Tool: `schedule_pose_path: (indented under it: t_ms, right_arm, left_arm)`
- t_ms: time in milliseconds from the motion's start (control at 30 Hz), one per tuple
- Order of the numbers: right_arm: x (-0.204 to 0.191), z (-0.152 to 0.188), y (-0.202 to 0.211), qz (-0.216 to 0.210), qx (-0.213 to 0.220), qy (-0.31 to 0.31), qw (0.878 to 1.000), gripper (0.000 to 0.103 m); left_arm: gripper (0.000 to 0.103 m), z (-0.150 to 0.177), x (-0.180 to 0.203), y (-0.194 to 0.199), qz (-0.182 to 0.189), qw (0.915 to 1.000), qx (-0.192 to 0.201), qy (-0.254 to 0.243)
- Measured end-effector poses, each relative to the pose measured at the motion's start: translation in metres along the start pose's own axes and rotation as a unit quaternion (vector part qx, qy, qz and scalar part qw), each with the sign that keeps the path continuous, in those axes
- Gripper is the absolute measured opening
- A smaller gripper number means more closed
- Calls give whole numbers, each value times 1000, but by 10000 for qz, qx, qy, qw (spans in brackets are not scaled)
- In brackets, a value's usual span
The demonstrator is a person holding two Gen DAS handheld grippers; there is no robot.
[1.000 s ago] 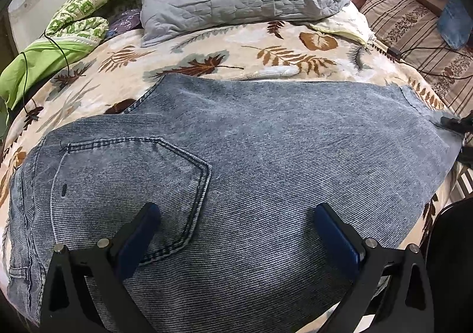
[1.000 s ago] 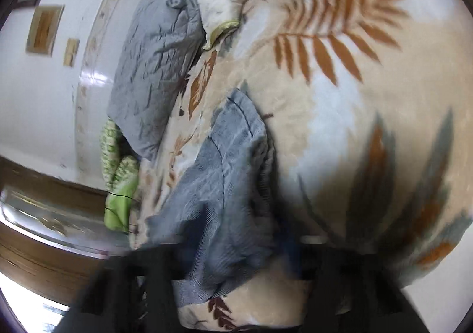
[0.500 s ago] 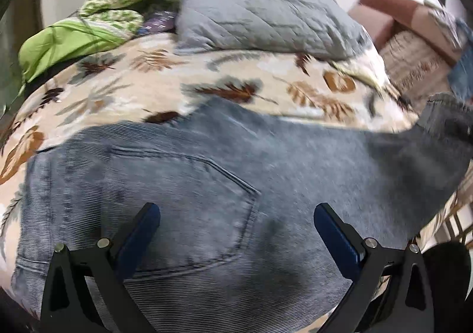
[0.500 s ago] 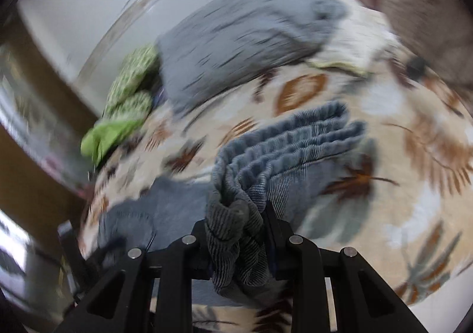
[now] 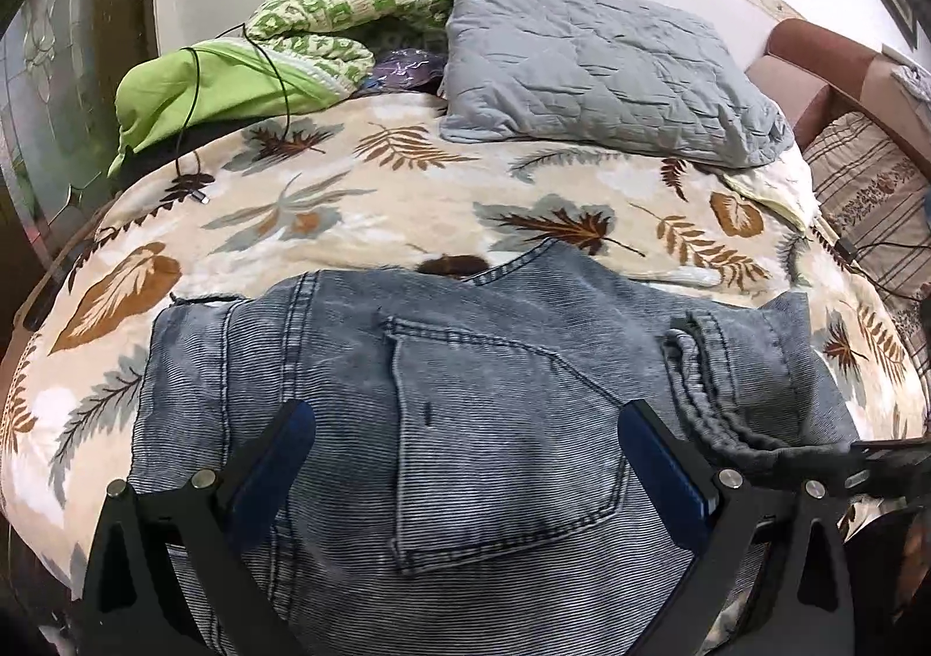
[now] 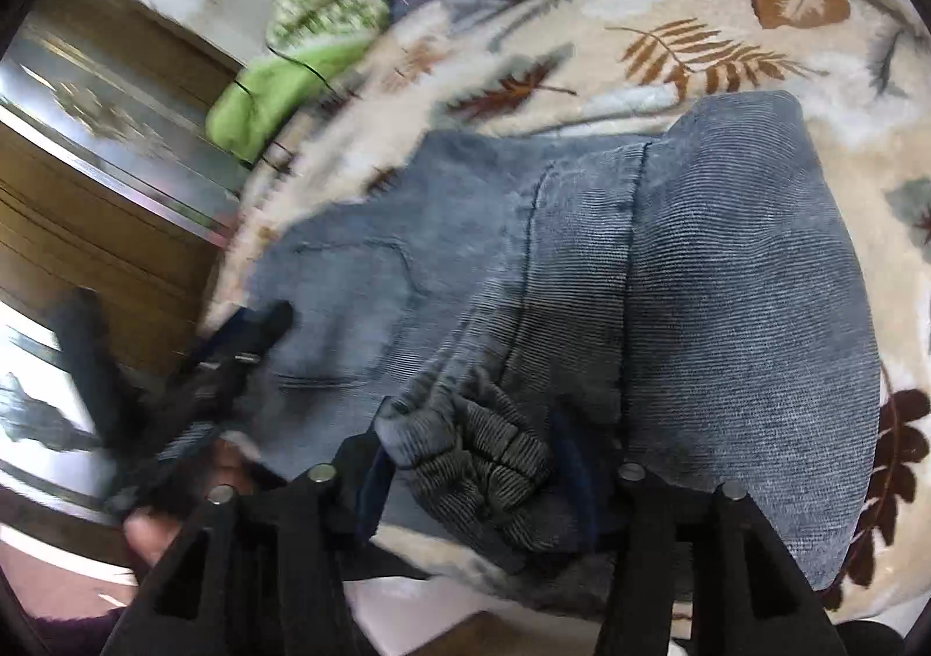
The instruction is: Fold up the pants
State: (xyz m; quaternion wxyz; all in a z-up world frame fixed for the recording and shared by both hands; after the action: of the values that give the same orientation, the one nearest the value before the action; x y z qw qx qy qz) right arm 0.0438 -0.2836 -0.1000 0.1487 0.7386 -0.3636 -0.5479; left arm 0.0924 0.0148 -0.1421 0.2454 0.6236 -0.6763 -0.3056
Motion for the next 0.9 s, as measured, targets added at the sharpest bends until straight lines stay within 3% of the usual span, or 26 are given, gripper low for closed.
schedule_pose_path:
  t_ms: [100, 200, 400, 600, 700, 767, 900]
  right_arm:
    - [2, 0, 29, -892, 180, 21, 9958, 65]
    - [4, -2, 56, -1366, 543, 132, 9890, 67]
    - [23, -30, 64, -50, 1037, -28, 9946, 67]
    - [35, -64, 23, 825, 1003, 23, 9915, 67]
    - [56, -73, 3, 817, 731, -295, 9935, 67]
    - [71, -76, -9, 790, 584, -433, 9942, 68]
    - [79, -81, -3, 515, 762, -518, 9944, 68]
  left_arm:
    - [103, 0, 4, 1, 38, 10000, 23, -53]
    - [103, 1, 15, 1, 121, 9997, 56, -188]
    - [103, 10, 54, 12, 517, 9954, 265, -760]
    - [103, 21, 89, 26, 1000, 9849, 567, -1298]
    - [103, 26, 104, 17, 1041, 9818, 413, -1534]
    - [103, 31, 112, 2, 1013, 9809, 56, -1660]
    - [103, 32, 108, -14, 1172, 9822, -433, -1404]
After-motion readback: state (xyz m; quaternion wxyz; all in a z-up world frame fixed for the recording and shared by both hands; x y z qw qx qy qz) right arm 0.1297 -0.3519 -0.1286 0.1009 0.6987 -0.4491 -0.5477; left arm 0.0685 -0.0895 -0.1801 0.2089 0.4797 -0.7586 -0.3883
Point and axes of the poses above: each gripper's, at about its wrist camera, not at the fingertips, and y roughly against the way its jaws point, x to its right, z to its underside, the point moved 1 cm from there along -y, roughly the way its jaws point, and after that the axes turned 9 degrees about -z, right-handed, at the moved point
